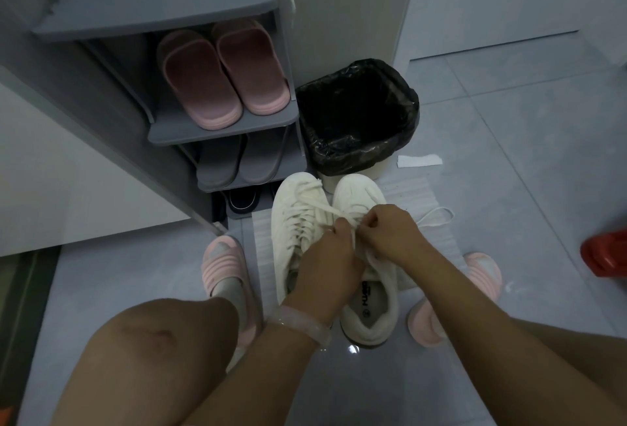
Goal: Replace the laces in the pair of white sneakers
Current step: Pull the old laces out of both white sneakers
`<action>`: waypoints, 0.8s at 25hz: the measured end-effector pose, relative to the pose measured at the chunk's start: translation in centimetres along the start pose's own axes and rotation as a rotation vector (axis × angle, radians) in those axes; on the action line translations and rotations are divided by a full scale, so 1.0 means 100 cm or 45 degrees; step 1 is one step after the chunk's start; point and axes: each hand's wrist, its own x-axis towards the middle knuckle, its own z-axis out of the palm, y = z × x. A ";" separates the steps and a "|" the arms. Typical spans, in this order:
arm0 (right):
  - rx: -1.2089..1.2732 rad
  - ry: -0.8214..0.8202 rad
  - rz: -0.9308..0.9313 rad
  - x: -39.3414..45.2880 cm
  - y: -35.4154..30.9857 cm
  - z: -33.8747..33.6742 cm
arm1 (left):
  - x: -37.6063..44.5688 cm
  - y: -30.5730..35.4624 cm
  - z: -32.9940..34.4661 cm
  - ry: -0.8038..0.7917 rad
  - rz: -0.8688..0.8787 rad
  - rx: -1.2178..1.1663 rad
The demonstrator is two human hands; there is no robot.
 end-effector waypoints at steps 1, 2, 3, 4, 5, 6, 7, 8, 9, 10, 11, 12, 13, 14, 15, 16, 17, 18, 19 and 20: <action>0.127 -0.097 0.049 0.002 0.003 -0.005 | 0.002 -0.001 0.001 0.006 -0.035 0.005; 0.217 -0.197 0.088 0.002 0.006 -0.011 | 0.003 -0.001 0.003 0.011 -0.076 -0.002; 0.251 -0.284 0.114 0.001 0.007 -0.016 | 0.005 -0.001 0.004 0.020 -0.110 -0.013; 0.212 -0.351 0.115 -0.001 0.009 -0.021 | 0.006 -0.001 0.006 0.029 -0.132 -0.023; 0.128 -0.392 0.096 -0.003 0.010 -0.027 | 0.006 -0.001 0.007 0.038 -0.142 -0.027; 0.044 -0.417 0.072 -0.005 0.013 -0.034 | 0.007 -0.001 0.008 0.046 -0.145 -0.028; -0.015 -0.430 0.056 -0.007 0.017 -0.042 | 0.007 -0.001 0.009 0.055 -0.144 -0.028; -0.062 -0.428 0.051 -0.009 0.021 -0.050 | 0.008 0.000 0.009 0.058 -0.142 -0.031; -0.130 -0.410 0.061 -0.011 0.027 -0.055 | 0.009 0.000 0.009 0.051 -0.137 -0.037; -0.231 -0.367 0.084 -0.013 0.032 -0.059 | 0.009 0.000 0.008 0.037 -0.128 -0.040; -0.359 -0.299 0.128 -0.015 0.035 -0.063 | 0.009 0.001 0.008 0.025 -0.117 -0.040; -0.492 -0.192 0.174 -0.017 0.038 -0.065 | 0.009 0.001 0.008 0.019 -0.105 -0.041; -0.601 -0.044 0.221 -0.019 0.042 -0.069 | 0.009 0.000 0.008 0.021 -0.099 -0.039; -0.655 0.117 0.278 -0.019 0.049 -0.075 | 0.009 0.000 0.009 0.032 -0.099 -0.034; -0.627 0.270 0.332 -0.019 0.057 -0.085 | 0.009 -0.001 0.008 0.044 -0.103 -0.024; -0.518 0.379 0.374 -0.019 0.066 -0.094 | 0.008 -0.002 0.008 0.042 -0.104 -0.013; -0.358 0.425 0.396 -0.019 0.073 -0.100 | 0.008 -0.003 0.008 0.024 -0.095 0.000; -0.215 0.387 0.371 -0.019 0.076 -0.101 | 0.008 -0.003 0.008 0.001 -0.077 0.016; -0.126 0.284 0.292 -0.020 0.073 -0.097 | 0.007 -0.002 0.007 -0.018 -0.062 0.030; -0.089 0.195 0.152 -0.022 0.066 -0.088 | 0.006 -0.001 0.007 -0.028 -0.061 0.035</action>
